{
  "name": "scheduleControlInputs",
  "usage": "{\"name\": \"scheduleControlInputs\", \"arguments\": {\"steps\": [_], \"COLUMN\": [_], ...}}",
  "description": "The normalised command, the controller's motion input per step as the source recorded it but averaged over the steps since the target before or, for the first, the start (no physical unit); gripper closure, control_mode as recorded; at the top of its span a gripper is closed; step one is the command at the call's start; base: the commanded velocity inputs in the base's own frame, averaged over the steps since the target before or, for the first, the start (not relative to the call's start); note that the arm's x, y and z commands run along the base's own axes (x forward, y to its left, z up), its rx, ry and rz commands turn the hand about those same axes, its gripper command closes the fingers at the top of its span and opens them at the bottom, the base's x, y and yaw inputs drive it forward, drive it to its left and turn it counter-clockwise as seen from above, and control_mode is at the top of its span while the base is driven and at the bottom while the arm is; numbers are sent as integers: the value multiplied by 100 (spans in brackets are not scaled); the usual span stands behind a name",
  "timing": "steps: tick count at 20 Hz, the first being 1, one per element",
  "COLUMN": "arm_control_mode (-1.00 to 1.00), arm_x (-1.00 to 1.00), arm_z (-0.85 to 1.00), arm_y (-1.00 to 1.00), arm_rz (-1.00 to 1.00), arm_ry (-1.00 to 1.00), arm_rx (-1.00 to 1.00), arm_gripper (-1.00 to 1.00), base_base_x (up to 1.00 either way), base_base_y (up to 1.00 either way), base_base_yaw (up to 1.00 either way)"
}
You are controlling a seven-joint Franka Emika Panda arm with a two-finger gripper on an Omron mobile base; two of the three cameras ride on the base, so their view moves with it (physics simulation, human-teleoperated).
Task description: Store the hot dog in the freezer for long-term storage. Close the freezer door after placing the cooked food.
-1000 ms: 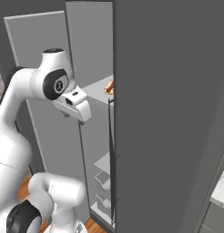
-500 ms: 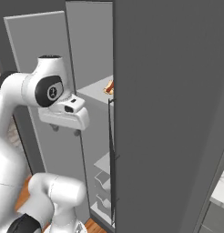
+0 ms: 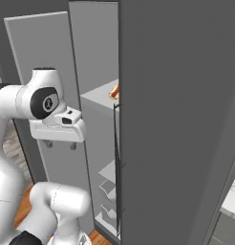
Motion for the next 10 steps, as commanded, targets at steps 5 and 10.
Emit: {"name": "scheduleControlInputs", "arguments": {"steps": [5, 10], "arm_control_mode": [-100, -100], "arm_x": [-18, -2], "arm_z": [-40, -36], "arm_y": [0, 0], "arm_rz": [3, 0], "arm_ry": [-8, -11], "arm_rx": [0, 0], "arm_gripper": [-100, -100], "base_base_x": [0, 0], "base_base_y": [0, 0], "base_base_yaw": [0, 0]}}
